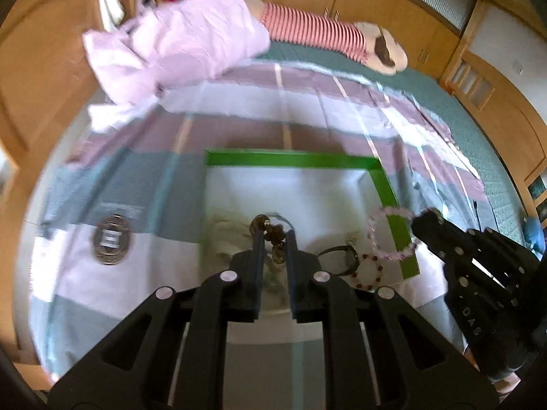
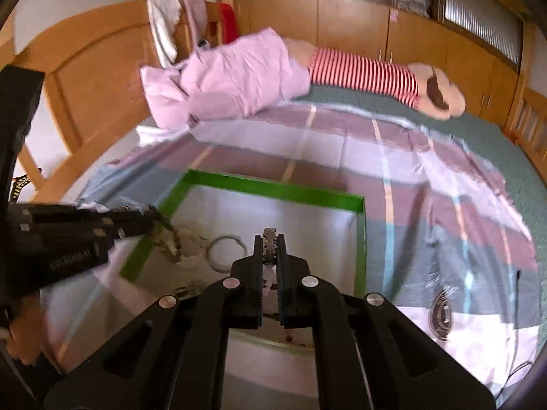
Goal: Organize jewelry
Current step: 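Carry both bracelets into the green box and open both tools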
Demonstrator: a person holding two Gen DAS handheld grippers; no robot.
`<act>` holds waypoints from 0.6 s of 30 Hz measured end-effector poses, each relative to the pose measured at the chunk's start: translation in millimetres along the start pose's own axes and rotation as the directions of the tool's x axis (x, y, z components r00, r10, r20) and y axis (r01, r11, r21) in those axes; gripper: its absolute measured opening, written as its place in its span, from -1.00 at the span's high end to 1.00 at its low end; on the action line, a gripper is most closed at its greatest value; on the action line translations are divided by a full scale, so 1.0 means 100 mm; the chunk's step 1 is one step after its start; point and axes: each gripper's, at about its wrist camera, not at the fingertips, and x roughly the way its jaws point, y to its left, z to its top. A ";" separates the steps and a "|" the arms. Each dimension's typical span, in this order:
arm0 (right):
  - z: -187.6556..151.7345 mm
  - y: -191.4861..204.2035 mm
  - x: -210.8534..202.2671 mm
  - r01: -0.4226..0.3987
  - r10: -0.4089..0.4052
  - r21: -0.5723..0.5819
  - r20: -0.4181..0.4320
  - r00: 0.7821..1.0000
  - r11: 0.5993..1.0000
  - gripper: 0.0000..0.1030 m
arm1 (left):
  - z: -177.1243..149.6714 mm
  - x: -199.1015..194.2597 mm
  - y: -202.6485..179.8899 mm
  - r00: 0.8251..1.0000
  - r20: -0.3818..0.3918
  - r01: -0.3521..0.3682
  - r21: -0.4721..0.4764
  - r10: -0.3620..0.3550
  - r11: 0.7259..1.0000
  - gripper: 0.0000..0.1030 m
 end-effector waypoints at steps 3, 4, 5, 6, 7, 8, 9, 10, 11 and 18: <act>-0.12 -0.11 0.39 0.021 -0.019 0.022 -0.072 0.997 1.000 0.87 | -0.03 0.42 -0.06 0.997 -0.059 -0.045 0.015 0.046 0.999 0.76; -0.17 -0.16 0.53 0.035 -0.032 0.030 -0.096 0.995 0.999 0.86 | -0.04 0.57 -0.08 0.995 -0.070 -0.068 0.022 0.069 0.997 0.75; -0.20 -0.20 0.61 0.044 -0.039 0.039 -0.114 0.993 0.998 0.86 | -0.07 0.72 -0.10 0.992 -0.087 -0.084 0.030 0.086 0.996 0.75; -0.23 -0.24 0.68 0.051 -0.043 0.053 -0.134 0.990 0.997 0.75 | -0.09 0.80 -0.11 0.991 -0.100 -0.091 0.034 0.094 0.995 0.74; -0.24 -0.28 0.73 0.057 -0.046 0.071 -0.150 0.988 0.996 0.46 | -0.11 0.89 -0.13 0.986 -0.119 -0.112 0.041 0.116 0.993 0.68; -0.26 -0.34 0.72 0.059 -0.043 0.103 -0.154 0.987 0.993 0.28 | -0.13 0.92 -0.16 0.983 -0.127 -0.129 0.051 0.135 0.990 0.61; -0.26 -0.36 0.69 0.056 -0.038 0.122 -0.147 0.988 0.991 -0.01 | -0.14 0.91 -0.18 0.981 -0.123 -0.141 0.060 0.147 0.988 0.38; -0.26 -0.38 0.63 0.052 -0.032 0.146 -0.136 0.990 0.988 -0.17 | -0.15 0.86 -0.23 0.981 -0.101 -0.158 0.079 0.166 0.984 -0.02; -0.26 -0.39 0.54 0.051 -0.030 0.169 -0.123 0.992 0.984 -0.24 | -0.15 0.78 -0.26 0.979 -0.067 -0.184 0.092 0.190 0.979 -0.20; -0.26 -0.31 0.12 0.157 -0.147 0.205 -0.062 0.987 0.966 -0.89 | -0.28 0.22 -0.27 0.950 0.068 -0.307 0.056 0.303 0.950 -0.73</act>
